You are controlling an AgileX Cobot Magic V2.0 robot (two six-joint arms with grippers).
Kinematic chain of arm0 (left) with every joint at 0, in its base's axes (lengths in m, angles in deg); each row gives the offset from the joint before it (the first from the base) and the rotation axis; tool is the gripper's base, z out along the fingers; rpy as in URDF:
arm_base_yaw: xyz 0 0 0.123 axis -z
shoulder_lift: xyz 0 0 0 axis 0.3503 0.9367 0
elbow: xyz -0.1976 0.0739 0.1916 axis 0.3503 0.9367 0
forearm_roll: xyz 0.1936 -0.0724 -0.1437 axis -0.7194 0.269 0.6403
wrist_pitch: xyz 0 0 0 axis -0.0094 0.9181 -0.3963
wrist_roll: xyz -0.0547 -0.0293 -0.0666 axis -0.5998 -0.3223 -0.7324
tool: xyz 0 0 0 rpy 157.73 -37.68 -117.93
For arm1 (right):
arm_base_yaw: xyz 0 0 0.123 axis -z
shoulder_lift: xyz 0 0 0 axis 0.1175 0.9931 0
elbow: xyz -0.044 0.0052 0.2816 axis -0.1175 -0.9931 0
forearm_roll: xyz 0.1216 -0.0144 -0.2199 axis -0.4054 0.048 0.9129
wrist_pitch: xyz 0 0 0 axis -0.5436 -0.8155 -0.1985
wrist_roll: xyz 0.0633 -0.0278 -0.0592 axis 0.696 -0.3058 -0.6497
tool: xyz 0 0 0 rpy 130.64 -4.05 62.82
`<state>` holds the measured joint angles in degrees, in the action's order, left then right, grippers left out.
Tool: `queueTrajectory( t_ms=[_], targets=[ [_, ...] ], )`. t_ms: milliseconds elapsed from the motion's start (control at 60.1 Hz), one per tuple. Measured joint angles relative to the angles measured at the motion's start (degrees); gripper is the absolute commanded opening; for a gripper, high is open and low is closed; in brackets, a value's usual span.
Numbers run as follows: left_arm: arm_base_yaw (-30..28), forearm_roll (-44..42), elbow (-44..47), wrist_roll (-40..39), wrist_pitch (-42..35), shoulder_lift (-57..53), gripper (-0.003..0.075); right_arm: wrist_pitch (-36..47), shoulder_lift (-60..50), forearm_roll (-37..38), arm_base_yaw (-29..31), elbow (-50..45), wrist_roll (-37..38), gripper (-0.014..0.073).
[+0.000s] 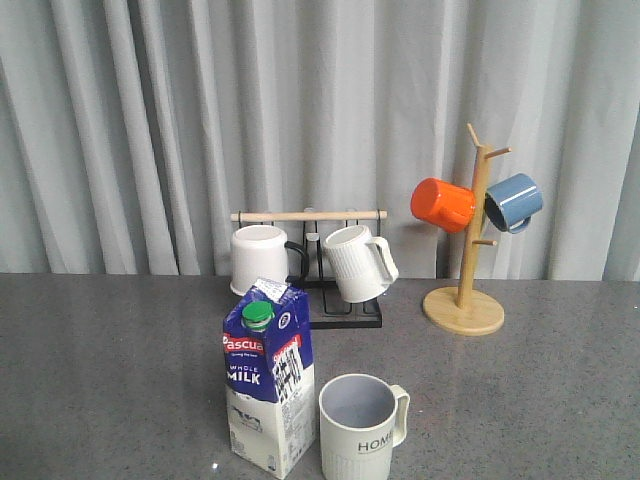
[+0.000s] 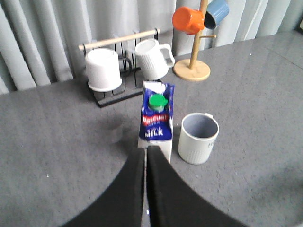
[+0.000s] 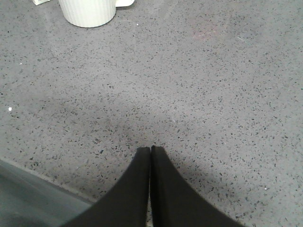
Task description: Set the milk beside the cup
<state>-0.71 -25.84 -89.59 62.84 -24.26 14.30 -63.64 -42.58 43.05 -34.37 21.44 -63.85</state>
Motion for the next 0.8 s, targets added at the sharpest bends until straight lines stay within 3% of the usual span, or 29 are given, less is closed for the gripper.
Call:
queueTrajectory(
  t_ms=[300,599,699,799],
  targets=[
    [0.0,0.5,17.7,-0.5,2.2,-13.2,-0.0008,0.0,0.0,0.0,0.0,0.0,0.0,-0.0005],
    [0.0,-0.7,21.2,-0.5,7.3,-17.5,-0.0008,0.0,0.0,0.0,0.0,0.0,0.0,-0.0005],
    [0.0,-2.6,22.8,-0.5,4.0,-17.6,-0.0008,0.0,0.0,0.0,0.0,0.0,0.0,-0.0005],
    [0.0,-5.2,27.9,-0.5,-4.9,-17.7,-0.0008,0.0,0.0,0.0,0.0,0.0,0.0,-0.0005]
  ],
)
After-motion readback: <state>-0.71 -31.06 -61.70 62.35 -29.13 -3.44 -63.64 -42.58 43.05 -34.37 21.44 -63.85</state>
